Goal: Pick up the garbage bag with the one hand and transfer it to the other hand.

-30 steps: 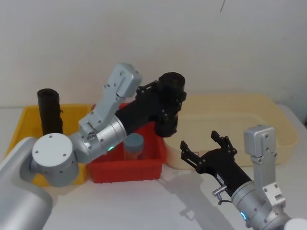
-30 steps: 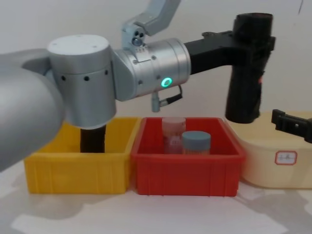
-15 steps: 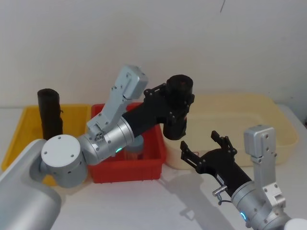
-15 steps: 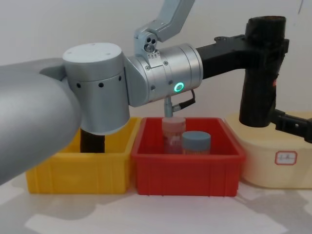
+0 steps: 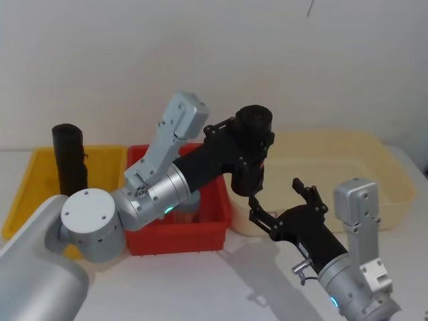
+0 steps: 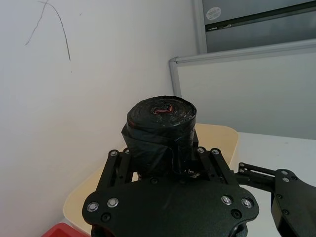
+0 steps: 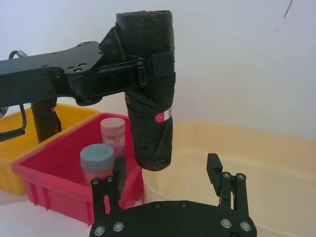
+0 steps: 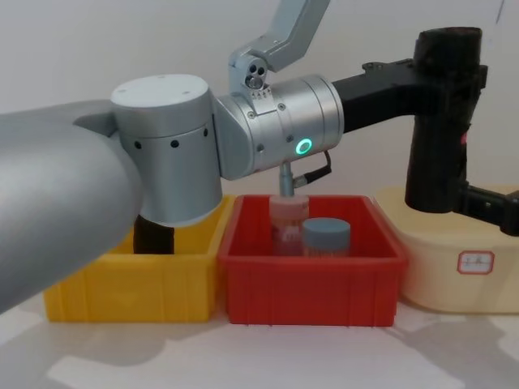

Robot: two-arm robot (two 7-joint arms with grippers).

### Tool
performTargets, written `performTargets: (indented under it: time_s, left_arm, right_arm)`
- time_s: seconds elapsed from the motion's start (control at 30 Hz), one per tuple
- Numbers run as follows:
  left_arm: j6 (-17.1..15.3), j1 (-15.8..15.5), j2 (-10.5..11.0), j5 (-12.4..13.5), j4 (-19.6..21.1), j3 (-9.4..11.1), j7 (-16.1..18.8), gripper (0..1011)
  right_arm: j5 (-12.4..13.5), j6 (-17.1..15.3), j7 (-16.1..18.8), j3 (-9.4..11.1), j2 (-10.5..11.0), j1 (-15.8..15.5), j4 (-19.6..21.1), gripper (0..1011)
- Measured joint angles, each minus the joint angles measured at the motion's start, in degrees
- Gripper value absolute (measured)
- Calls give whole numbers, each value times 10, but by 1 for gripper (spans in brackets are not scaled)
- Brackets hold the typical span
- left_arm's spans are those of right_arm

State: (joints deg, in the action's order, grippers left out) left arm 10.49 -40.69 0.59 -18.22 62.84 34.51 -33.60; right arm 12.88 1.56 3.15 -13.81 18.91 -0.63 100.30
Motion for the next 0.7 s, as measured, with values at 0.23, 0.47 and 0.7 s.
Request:
performTargets:
  time_s: [0.23,0.47,0.7]
  left_arm:
    - [0,0,-1,-1,-2,0,0,498]
    - [1,-1,-1,-2,-2,1,-1,498]
    - [1,-1,-1,-3,-3,1,-1,497]
  right_arm:
    - [-27,9,-13,-8,-9,9,-11,1001]
    - [-46,14,-23,-15,-21,20,-25,1001]
    - [-60,15,-27,-20,-34,36,-42,1001]
